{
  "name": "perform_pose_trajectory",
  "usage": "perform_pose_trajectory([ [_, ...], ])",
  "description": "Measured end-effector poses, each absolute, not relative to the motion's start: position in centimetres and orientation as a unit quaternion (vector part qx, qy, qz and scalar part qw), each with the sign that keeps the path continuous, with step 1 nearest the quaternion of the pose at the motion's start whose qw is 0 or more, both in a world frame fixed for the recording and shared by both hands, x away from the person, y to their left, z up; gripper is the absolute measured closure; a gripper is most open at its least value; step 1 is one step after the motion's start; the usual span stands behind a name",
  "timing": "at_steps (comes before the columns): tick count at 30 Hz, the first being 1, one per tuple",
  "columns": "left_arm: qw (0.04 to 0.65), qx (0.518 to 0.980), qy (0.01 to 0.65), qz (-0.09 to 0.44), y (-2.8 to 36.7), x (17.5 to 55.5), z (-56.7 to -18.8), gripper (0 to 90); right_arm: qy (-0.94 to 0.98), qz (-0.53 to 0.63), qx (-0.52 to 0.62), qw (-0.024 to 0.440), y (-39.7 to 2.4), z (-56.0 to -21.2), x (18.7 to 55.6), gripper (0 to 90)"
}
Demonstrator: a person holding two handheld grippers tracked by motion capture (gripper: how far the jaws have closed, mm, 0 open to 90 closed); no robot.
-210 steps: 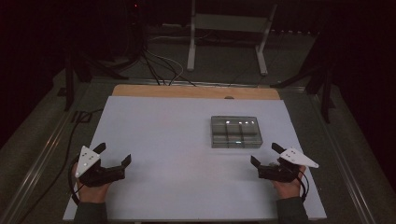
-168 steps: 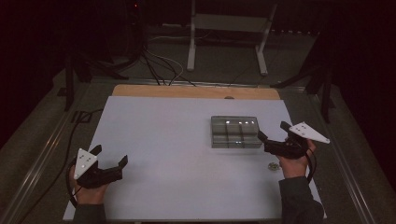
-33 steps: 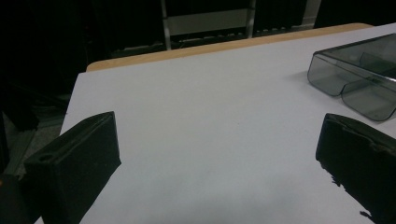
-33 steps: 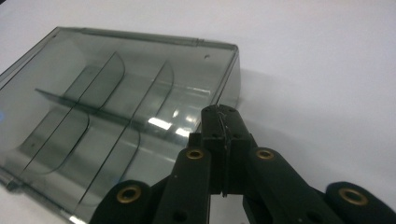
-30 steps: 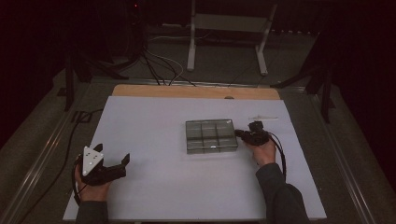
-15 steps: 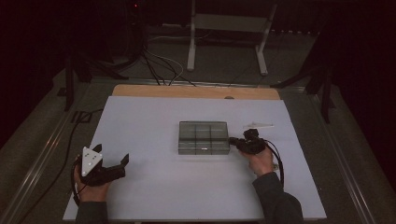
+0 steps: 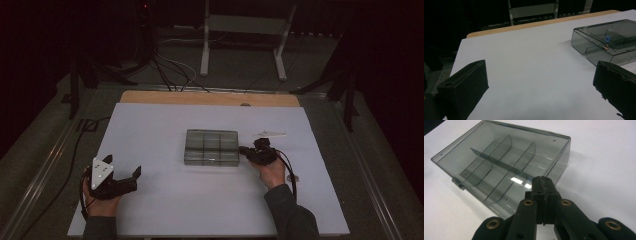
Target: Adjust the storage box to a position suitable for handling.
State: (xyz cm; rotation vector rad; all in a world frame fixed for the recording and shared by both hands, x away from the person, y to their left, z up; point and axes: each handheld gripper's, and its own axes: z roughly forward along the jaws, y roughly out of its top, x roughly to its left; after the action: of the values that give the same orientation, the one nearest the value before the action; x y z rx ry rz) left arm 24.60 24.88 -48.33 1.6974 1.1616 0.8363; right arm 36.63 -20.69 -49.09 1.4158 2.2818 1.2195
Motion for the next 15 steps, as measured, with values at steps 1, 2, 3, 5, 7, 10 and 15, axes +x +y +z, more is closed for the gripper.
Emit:
perform_pose_trajectory([
  [1,0.445,0.685,0.468,0.337,24.8,24.6,-48.3,1.3,0.769,0.411,0.480,0.097,-20.6,-49.1,36.7,90.0],
  [2,0.445,0.686,0.467,0.337,24.8,24.6,-48.3,1.3,0.768,0.412,0.481,0.096,-20.4,-49.2,36.9,90.0],
  [3,0.445,0.686,0.467,0.336,24.7,24.6,-48.3,1.3,0.767,0.413,0.482,0.096,-20.2,-49.2,37.0,90.0],
  [5,0.445,0.688,0.466,0.335,24.6,24.6,-48.3,1.3,0.765,0.410,0.486,0.097,-19.8,-49.4,37.3,90.0],
  [7,0.445,0.689,0.465,0.334,24.6,24.6,-48.4,1.3,0.764,0.409,0.489,0.099,-19.4,-49.5,37.7,89.9],
  [10,0.447,0.688,0.465,0.334,24.5,24.6,-48.3,1.3,0.760,0.409,0.496,0.094,-19.0,-49.7,38.3,90.0],
  [15,0.448,0.687,0.465,0.334,24.5,24.6,-48.2,1.3,0.766,0.406,0.489,0.099,-18.7,-49.6,38.3,89.8],
])
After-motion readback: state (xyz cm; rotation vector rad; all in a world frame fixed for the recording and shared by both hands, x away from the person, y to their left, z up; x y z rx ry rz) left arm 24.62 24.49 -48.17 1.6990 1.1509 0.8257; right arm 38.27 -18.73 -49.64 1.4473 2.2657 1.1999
